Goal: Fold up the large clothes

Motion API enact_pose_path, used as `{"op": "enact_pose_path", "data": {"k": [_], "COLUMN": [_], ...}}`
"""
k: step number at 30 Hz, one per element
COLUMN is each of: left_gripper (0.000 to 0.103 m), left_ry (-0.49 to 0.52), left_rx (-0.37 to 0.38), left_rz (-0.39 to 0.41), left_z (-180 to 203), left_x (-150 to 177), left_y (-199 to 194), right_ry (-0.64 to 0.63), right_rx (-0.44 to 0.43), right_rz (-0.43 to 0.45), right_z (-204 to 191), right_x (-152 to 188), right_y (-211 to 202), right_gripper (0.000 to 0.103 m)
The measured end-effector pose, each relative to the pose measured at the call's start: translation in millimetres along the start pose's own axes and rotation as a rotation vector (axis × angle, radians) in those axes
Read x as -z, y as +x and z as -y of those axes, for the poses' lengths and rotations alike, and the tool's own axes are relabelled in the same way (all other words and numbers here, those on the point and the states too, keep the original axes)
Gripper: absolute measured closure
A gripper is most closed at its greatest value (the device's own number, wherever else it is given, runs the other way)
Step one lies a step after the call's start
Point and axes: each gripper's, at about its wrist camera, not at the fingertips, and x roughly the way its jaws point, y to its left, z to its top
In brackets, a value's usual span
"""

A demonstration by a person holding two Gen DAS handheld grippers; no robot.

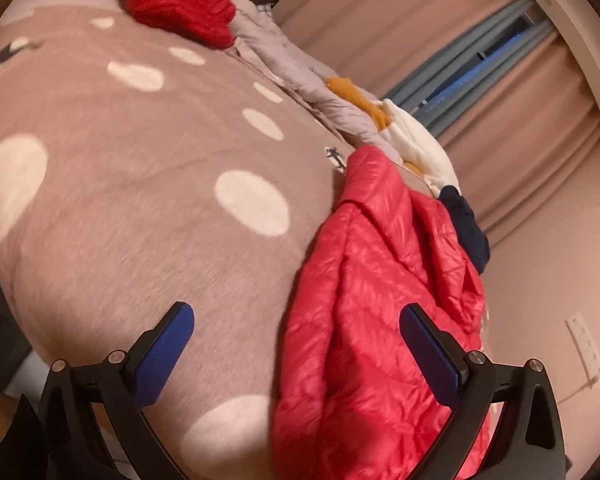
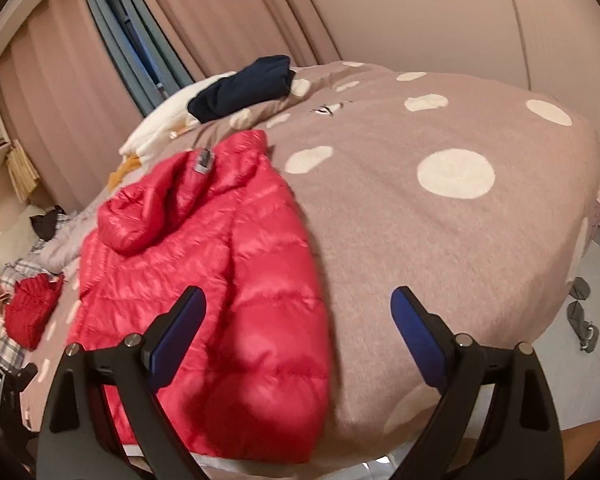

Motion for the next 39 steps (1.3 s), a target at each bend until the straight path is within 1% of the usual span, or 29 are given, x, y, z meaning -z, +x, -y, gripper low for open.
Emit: {"op": "enact_pose_path", "data": {"k": [2,3,4,6,7,9,10,13,14,15,16,17,18,19,20,21,22,23,24,25,26,27,28,29,30,35,38,39], "left_gripper": [0.002,0.002,0.002,0.002,0.002,0.002,0.002,0.002,0.002,0.002,0.002,0.002,0.002,0.003,0.005,0.015,0.028,0.034,0.047,0.059,0.066,0.075,0.077,0.078,0.079,0.083,0.084,0.084], "left_ry": [0.002,-0.009,-0.021,-0.089,-0.139,-0.186,-0.187,-0.142,-0.139,-0.152,-0.161,-0.167,-0.166,-0.171,-0.179,-0.175,-0.158,-0.132,-0.127,-0.135,-0.15,-0.165,-0.166,-0.157,-0.138,-0.081,-0.094,-0.095], "left_rx": [0.013,0.031,0.066,0.19,0.248,0.332,0.344,0.359,0.365,0.378,0.389,0.396,0.387,0.381,0.374,0.341,0.301,0.241,0.207,0.184,0.16,0.126,0.116,0.111,0.096,0.056,0.055,0.054], "left_rz": [0.012,-0.011,-0.034,-0.121,-0.159,-0.206,-0.219,-0.258,-0.273,-0.288,-0.295,-0.302,-0.304,-0.303,-0.304,-0.301,-0.296,-0.287,-0.28,-0.273,-0.265,-0.263,-0.262,-0.258,-0.25,-0.212,-0.215,-0.218], "left_z": [-0.4,1.1,2.3,3.4,2.8,7.1,10.8,26.9,30.6,33.1,34.3,35.2,36.0,35.2,34.9,35.1,35.5,36.0,33.7,32.5,29.3,26.0,24.9,24.2,26.4,31.0,27.0,26.7], "left_x": [5.9,8.5,10.7,19.5,25.8,40.4,45.1,53.3,54.3,54.1,53.8,53.2,52.1,50.4,49.3,47.7,46.3,45.4,47.3,48.0,48.4,48.3,48.1,47.8,47.6,50.5,49.6,49.3], "left_y": [-4.1,-3.9,-3.1,2.7,6.0,9.0,10.1,14.0,16.7,20.3,23.2,26.5,30.3,30.9,30.9,30.3,29.5,30.1,30.4,31.0,31.2,33.6,35.1,34.9,35.2,36.1,32.9,32.8], "right_ry": [0.055,0.098,0.157,0.201,0.217,0.249,0.263,0.254,0.27,0.292,0.341,0.379,0.421,0.446,0.444,0.439,0.427,0.414,0.4,0.367,0.317,0.278,0.245,0.237,0.232,0.1,0.08,0.079], "right_rx": [-0.001,-0.02,-0.045,-0.053,-0.091,-0.198,-0.247,-0.289,-0.33,-0.366,-0.427,-0.465,-0.506,-0.525,-0.51,-0.5,-0.481,-0.461,-0.435,-0.375,-0.299,-0.249,-0.225,-0.22,-0.211,-0.146,-0.125,-0.121], "right_rz": [-0.013,-0.032,-0.042,-0.01,-0.022,-0.067,-0.092,-0.114,-0.137,-0.158,-0.188,-0.203,-0.22,-0.232,-0.231,-0.228,-0.213,-0.196,-0.186,-0.181,-0.184,-0.187,-0.184,-0.168,-0.16,-0.127,-0.121,-0.12], "right_z": [10.2,15.8,21.3,19.6,13.8,1.0,-8.3,-30.9,-36.1,-38.4,-40.3,-40.2,-40.3,-41.0,-42.0,-42.4,-43.4,-43.5,-42.0,-43.6,-46.7,-48.7,-50.9,-52.4,-54.6,-75.5,-83.1,-78.2], "right_x": [3.5,6.8,11.4,16.4,19.4,26.2,31.1,40.4,43.0,44.4,47.1,47.9,49.7,50.2,49.1,47.6,45.7,44.1,41.1,41.0,40.9,41.1,41.4,42.1,42.3,42.9,41.0,41.8], "right_y": [4.0,6.3,8.7,3.7,4.0,8.8,12.0,14.9,17.7,20.1,24.1,27.8,32.5,37.2,40.3,40.8,40.0,38.1,37.0,37.6,39.6,41.9,43.5,42.6,42.8,44.9,52.6,52.0], "right_gripper": [0.008,0.008,0.007,0.007,0.007,0.007,0.006,0.006,0.006,0.006,0.006,0.006,0.006,0.006,0.008,0.009,0.014,0.022,0.028,0.047,0.072,0.078,0.08,0.082,0.082,0.084,0.084,0.084]}}
